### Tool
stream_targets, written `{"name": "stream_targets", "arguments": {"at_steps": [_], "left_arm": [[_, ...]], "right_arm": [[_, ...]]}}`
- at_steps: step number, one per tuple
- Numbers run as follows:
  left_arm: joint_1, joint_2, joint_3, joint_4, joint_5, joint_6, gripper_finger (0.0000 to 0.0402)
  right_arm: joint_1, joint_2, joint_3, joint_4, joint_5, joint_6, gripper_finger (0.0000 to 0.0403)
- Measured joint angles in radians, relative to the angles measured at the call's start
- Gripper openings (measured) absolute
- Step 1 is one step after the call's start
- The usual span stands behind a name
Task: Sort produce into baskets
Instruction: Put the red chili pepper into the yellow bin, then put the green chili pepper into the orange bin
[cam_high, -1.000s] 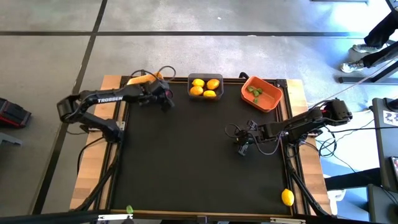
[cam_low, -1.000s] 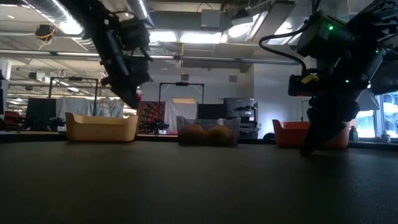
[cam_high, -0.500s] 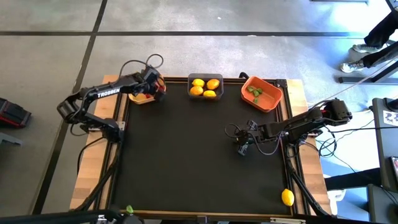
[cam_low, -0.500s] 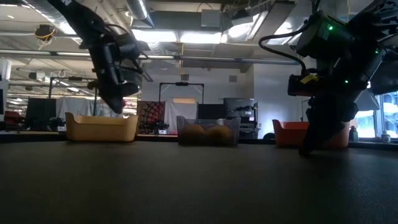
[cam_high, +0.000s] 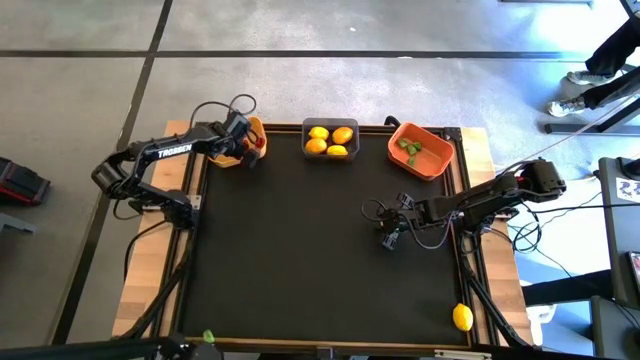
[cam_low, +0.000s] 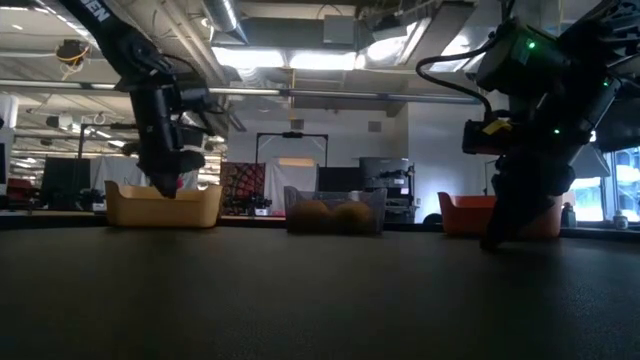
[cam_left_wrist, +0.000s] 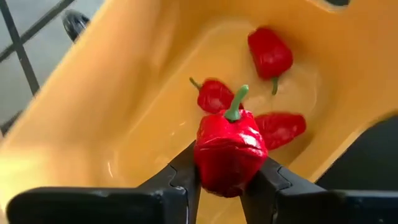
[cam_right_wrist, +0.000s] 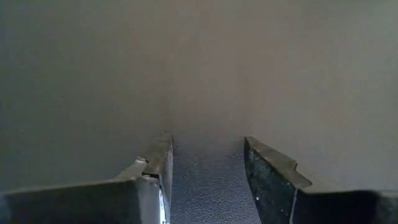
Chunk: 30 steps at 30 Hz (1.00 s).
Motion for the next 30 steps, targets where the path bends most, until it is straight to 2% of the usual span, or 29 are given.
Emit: {"name": "stream_targets", "arguments": {"at_steps": [7, 16, 20, 25, 30], "left_arm": [[0.0, 0.0, -0.034, 0.02, 0.0, -0.005, 0.011], [-0.002, -0.002, -0.035, 0.043, 0.0, -0.014, 0.0187], [-0.016, -0.026, -0.015, 0.036, 0.004, -0.005, 0.0205], [-0.068, -0.099, 0.041, -0.015, 0.055, 0.009, 0.0207], [-0.166, -0.191, 0.087, -0.044, 0.192, 0.007, 0.0207]], "right_arm": [[0.0, 0.0, 0.0, 0.005, 0.005, -0.002, 0.015], [0.0, 0.0, -0.001, 0.007, 0.008, -0.002, 0.015], [0.0, 0.0, -0.001, 0.008, 0.015, -0.002, 0.015], [0.0, 0.001, -0.002, 0.028, 0.029, -0.018, 0.015], [-0.001, 0.002, -0.002, 0.033, 0.032, -0.025, 0.015]]}}
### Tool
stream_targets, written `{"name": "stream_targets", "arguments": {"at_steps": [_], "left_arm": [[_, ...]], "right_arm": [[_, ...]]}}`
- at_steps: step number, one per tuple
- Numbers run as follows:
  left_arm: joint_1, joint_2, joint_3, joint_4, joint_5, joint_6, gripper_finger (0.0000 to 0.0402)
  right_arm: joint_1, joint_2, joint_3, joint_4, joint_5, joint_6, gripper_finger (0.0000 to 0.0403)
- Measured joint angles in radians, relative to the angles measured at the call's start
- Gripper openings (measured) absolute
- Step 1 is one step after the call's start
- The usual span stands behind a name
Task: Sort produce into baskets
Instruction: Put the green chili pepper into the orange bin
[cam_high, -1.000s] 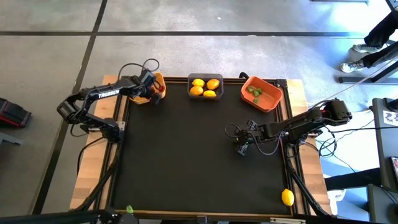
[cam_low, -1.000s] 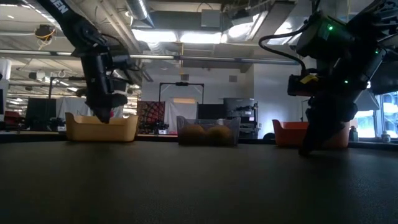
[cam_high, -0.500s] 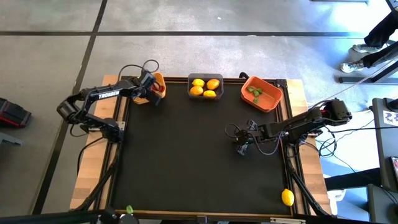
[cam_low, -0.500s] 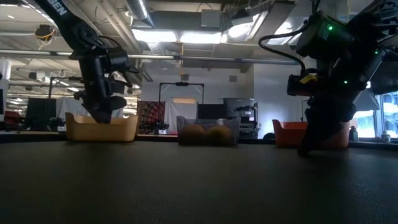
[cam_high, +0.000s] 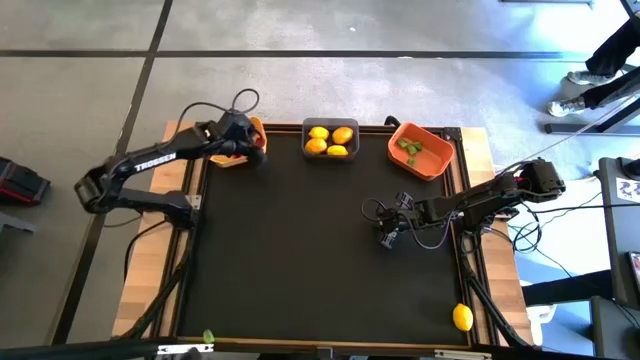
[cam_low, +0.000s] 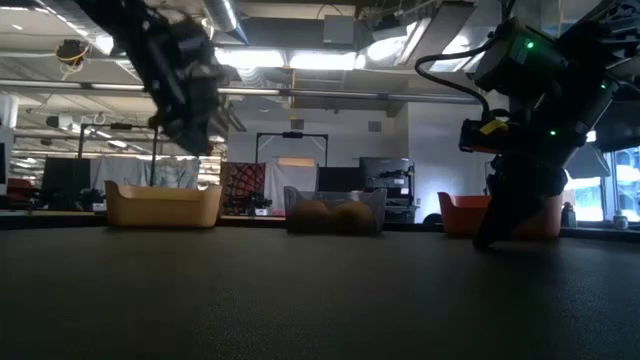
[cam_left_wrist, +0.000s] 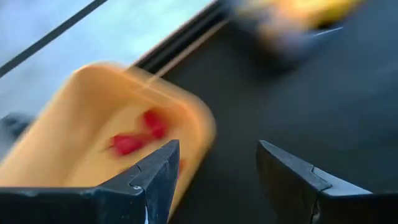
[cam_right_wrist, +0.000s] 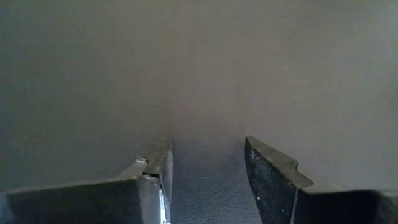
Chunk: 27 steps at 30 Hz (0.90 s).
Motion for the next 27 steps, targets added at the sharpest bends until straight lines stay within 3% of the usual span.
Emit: {"name": "stream_targets", "arguments": {"at_steps": [6, 21, 27], "left_arm": [[-0.16, -0.085, 0.006, 0.008, 0.141, -0.018, 0.0207], [-0.549, -0.088, 0.006, 0.008, 0.147, -0.013, 0.0208], [-0.623, -0.088, 0.006, 0.003, 0.145, 0.036, 0.0208]], "right_arm": [[0.0, 0.0, 0.0, 0.001, 0.004, -0.004, 0.015], [0.0, 0.0, 0.0, 0.003, 0.012, -0.007, 0.015], [0.0, 0.0, 0.0, 0.027, 0.017, -0.007, 0.015]]}}
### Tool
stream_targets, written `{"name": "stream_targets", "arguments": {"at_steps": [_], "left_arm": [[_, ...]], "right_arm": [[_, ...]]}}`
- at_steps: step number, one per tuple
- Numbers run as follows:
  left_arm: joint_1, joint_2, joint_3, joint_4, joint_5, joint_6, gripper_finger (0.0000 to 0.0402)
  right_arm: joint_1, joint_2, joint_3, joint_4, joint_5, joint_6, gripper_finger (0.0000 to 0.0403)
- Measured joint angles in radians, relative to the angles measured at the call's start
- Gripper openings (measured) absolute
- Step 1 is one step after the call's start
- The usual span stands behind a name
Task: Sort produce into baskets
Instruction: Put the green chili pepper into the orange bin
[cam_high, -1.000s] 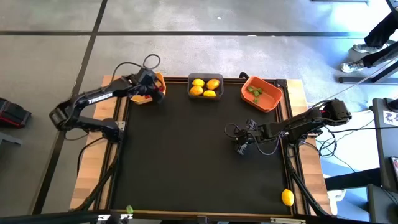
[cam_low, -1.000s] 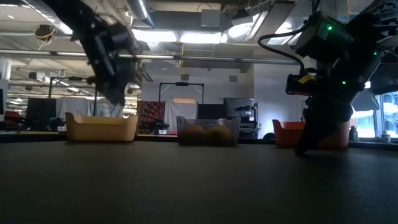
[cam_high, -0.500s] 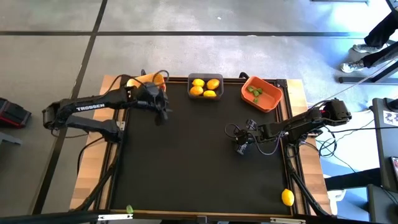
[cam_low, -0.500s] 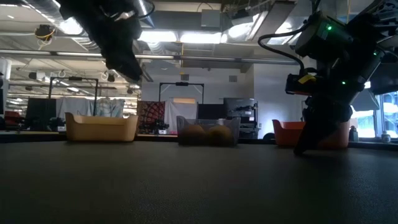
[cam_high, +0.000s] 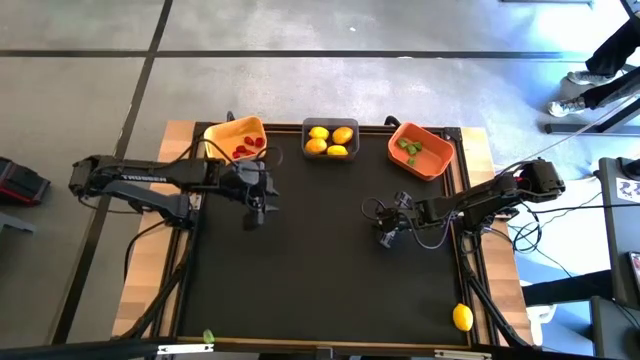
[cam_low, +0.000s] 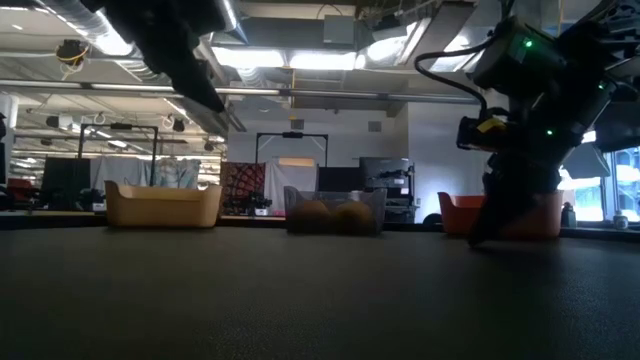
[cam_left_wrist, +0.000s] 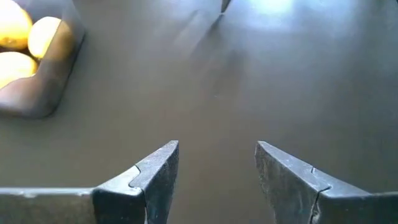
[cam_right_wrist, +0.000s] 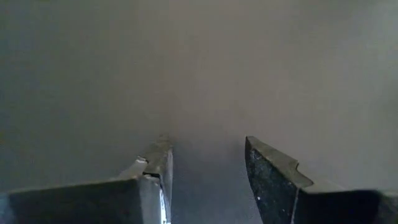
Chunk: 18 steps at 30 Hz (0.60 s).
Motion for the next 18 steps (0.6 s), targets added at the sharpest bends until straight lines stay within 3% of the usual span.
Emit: {"name": "stream_targets", "arguments": {"at_steps": [9, 14, 18], "left_arm": [[-0.047, 0.0, 0.0, 0.107, 0.038, -0.009, 0.0208], [-0.182, 0.01, 0.0, 0.196, 0.053, 0.024, 0.0208], [-0.311, 0.04, 0.0, 0.293, 0.003, 0.033, 0.0208]], "right_arm": [[0.001, 0.0, 0.0, 0.051, -0.004, -0.005, 0.015], [0.001, 0.0, 0.0, 0.051, -0.029, -0.012, 0.0149], [0.001, -0.001, 0.001, 0.046, -0.03, -0.019, 0.0149]]}}
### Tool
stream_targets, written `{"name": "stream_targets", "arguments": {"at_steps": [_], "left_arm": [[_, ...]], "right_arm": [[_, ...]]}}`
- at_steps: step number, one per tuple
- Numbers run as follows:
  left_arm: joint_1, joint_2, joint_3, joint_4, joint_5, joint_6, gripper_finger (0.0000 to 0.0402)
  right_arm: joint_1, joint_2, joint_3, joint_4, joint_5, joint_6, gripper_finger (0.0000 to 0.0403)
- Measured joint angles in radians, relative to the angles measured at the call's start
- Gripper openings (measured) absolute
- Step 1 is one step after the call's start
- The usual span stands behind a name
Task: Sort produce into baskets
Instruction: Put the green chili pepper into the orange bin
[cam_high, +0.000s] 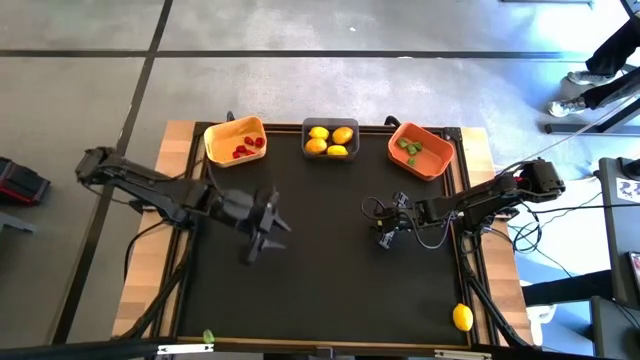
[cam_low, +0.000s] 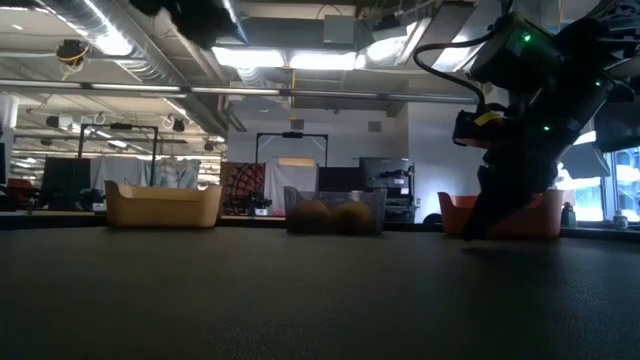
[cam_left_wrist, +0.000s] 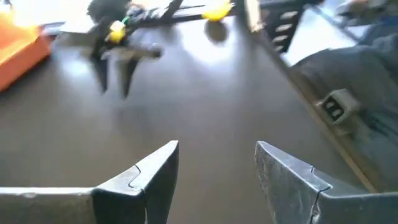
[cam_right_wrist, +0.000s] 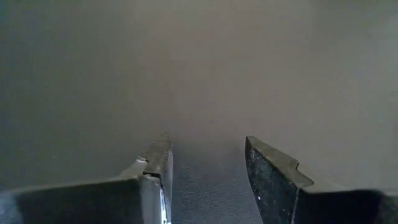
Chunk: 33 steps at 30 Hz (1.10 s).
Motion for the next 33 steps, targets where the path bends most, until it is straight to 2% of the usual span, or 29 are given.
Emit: {"name": "stream_targets", "arguments": {"at_steps": [3, 7, 14, 22, 27, 33], "left_arm": [[-0.086, 0.046, 0.023, 0.059, -0.048, -0.001, 0.0208], [-0.19, 0.141, 0.114, 0.041, -0.117, -0.002, 0.0208], [-0.325, 0.271, 0.255, -0.124, -0.143, -0.06, 0.0208], [-0.459, 0.317, 0.259, -0.262, -0.155, -0.295, 0.0208], [-0.517, 0.316, 0.259, -0.373, -0.155, -0.502, 0.0208], [-0.595, 0.329, 0.247, -0.419, -0.15, -0.706, 0.0208]], "right_arm": [[0.0, 0.0, 0.0, -0.006, 0.0, -0.004, 0.0149], [0.0, 0.0, 0.0, -0.008, 0.0, -0.029, 0.0149], [0.0, 0.0, 0.0, -0.009, 0.0, -0.05, 0.015], [0.0, 0.0, 0.0, -0.009, 0.0, -0.056, 0.0149], [0.0, 0.005, 0.0, 0.002, 0.009, -0.073, 0.0149], [0.0, 0.006, 0.0, -0.001, 0.009, -0.079, 0.015]]}}
